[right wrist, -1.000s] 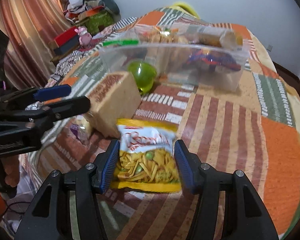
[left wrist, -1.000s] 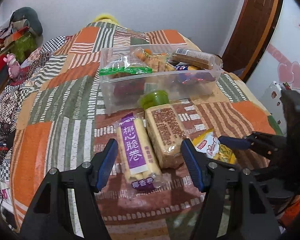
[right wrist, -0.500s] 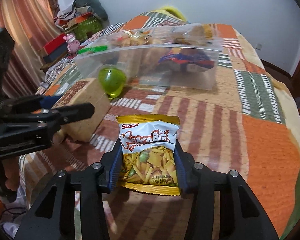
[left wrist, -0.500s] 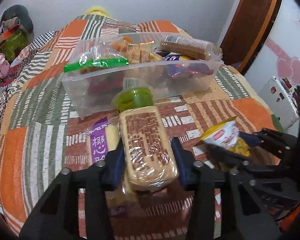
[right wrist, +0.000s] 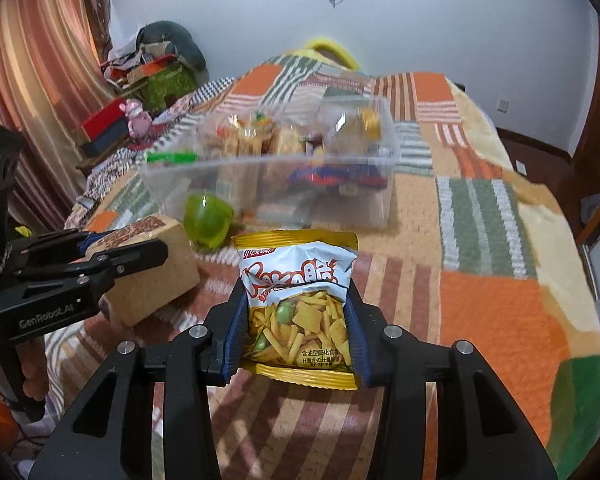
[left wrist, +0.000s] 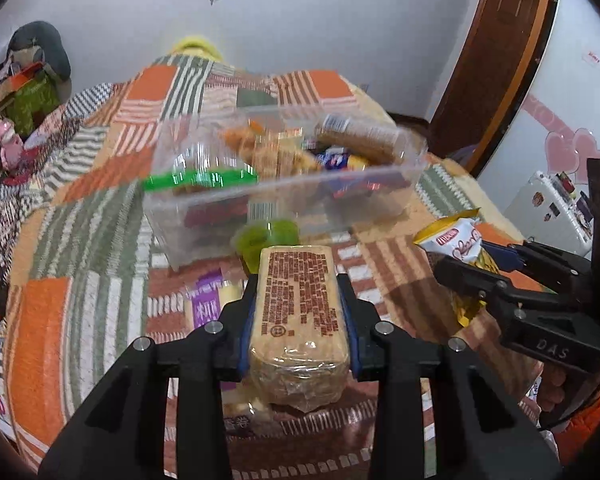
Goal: Organize snacks
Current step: 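Carry the bread loaf and chip bag over the box and lower them in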
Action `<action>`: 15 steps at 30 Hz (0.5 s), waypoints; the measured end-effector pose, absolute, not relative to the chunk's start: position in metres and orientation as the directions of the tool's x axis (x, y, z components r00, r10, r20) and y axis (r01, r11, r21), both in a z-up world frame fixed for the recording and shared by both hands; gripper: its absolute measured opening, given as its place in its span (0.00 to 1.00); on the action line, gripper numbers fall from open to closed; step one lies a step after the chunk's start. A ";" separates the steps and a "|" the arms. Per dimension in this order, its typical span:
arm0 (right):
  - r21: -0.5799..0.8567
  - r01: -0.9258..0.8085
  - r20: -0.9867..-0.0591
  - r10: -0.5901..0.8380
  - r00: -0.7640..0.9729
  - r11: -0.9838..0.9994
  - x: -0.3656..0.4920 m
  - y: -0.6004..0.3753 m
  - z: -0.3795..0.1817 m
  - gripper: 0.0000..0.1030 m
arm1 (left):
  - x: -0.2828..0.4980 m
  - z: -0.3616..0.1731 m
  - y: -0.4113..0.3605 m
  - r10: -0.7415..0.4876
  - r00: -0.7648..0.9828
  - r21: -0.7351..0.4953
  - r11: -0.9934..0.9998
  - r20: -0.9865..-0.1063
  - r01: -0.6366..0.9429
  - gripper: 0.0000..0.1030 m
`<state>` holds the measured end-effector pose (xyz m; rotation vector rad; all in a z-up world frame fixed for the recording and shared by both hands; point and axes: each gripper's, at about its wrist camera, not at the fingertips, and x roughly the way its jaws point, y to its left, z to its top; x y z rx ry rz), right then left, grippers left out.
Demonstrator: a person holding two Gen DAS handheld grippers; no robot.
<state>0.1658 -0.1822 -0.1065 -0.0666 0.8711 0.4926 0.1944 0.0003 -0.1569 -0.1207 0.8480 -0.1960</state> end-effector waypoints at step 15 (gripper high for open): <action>0.126 -0.470 -0.637 0.434 0.637 0.874 0.200 -0.161 -0.054 0.39 | 0.233 -0.097 0.020 -0.207 0.747 -0.195 0.975 -0.631 0.105 0.34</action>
